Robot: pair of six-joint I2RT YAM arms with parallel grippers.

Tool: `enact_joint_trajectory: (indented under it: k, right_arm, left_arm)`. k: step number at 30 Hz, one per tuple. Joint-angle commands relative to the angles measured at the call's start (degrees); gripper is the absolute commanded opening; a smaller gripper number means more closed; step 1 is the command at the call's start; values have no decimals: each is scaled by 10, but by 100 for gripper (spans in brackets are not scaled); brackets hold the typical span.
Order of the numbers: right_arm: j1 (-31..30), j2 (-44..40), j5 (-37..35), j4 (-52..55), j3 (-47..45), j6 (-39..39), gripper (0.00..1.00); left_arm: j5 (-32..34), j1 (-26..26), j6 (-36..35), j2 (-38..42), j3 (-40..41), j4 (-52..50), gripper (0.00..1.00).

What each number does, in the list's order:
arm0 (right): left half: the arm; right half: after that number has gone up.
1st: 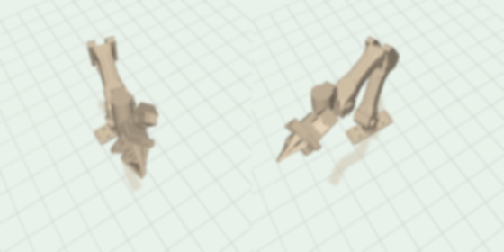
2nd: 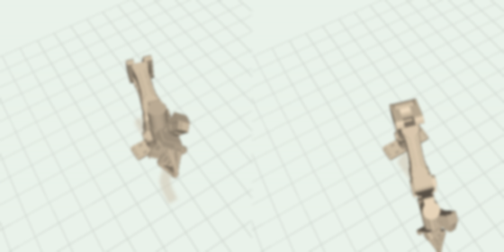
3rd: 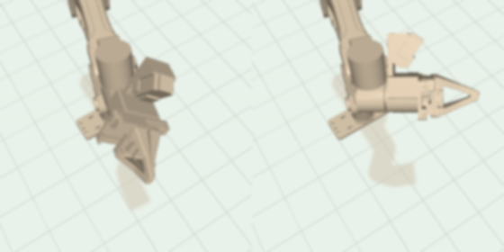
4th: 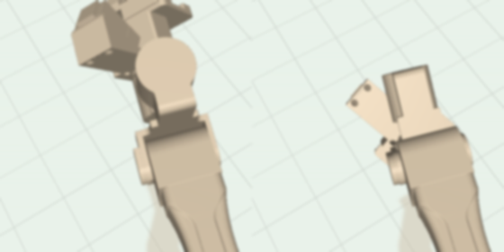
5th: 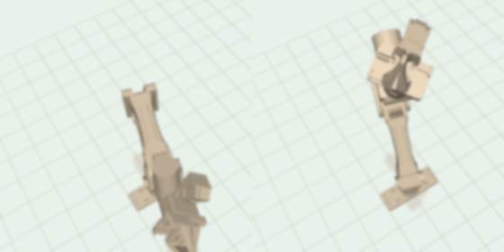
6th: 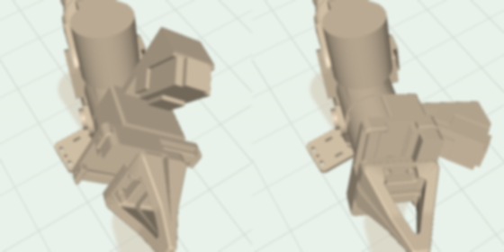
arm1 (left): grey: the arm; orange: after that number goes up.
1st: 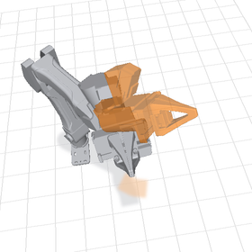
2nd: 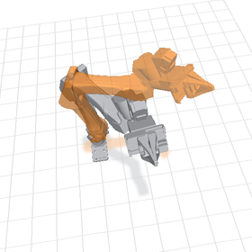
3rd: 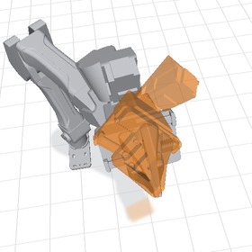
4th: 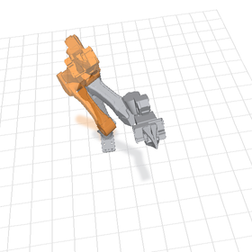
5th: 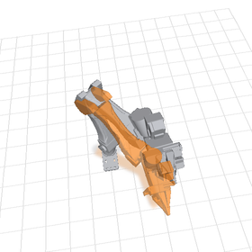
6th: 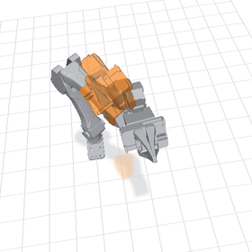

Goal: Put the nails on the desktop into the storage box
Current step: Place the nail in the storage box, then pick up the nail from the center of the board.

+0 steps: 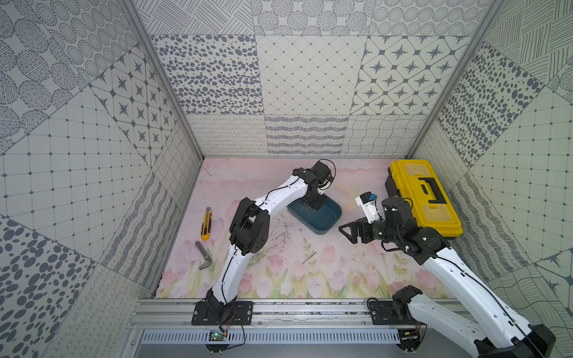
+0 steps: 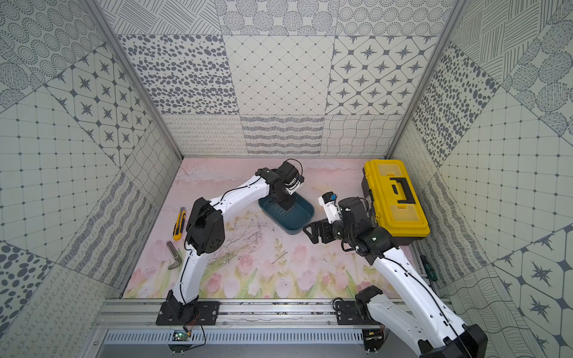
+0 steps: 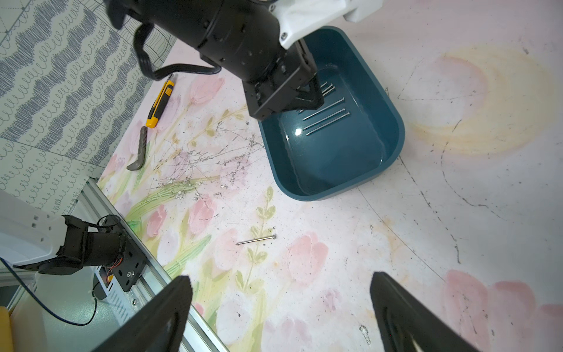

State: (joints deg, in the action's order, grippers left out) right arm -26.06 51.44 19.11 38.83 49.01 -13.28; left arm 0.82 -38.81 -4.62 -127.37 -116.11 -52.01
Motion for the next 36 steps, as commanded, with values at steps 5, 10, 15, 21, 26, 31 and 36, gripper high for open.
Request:
enact_joint_trajectory:
  k: [5, 10, 15, 21, 26, 31, 36]
  right_arm:
    - [2, -16, 7, 7, 33, 13, 97]
    - [-2, -22, 11, 10, 26, 10, 97]
    - [-11, -40, 6, 15, 20, 0, 97]
    - [-19, -53, 2, 16, 5, -10, 97]
    - [-31, -57, 2, 20, 0, -12, 97]
    - [-47, -64, -12, 22, -4, -21, 97]
    - [-55, -66, -17, 18, -9, -27, 97]
  left_arm:
    - [32, -31, 74, 148, 149, 1, 21]
    - [47, -67, 124, 229, 272, 22, 21]
    - [45, -104, 199, 296, 385, 62, 22]
    - [46, -139, 270, 328, 467, 114, 22]
    - [54, -166, 309, 315, 490, 143, 22]
    - [53, -183, 327, 294, 496, 159, 22]
    - [50, -184, 325, 278, 495, 164, 21]
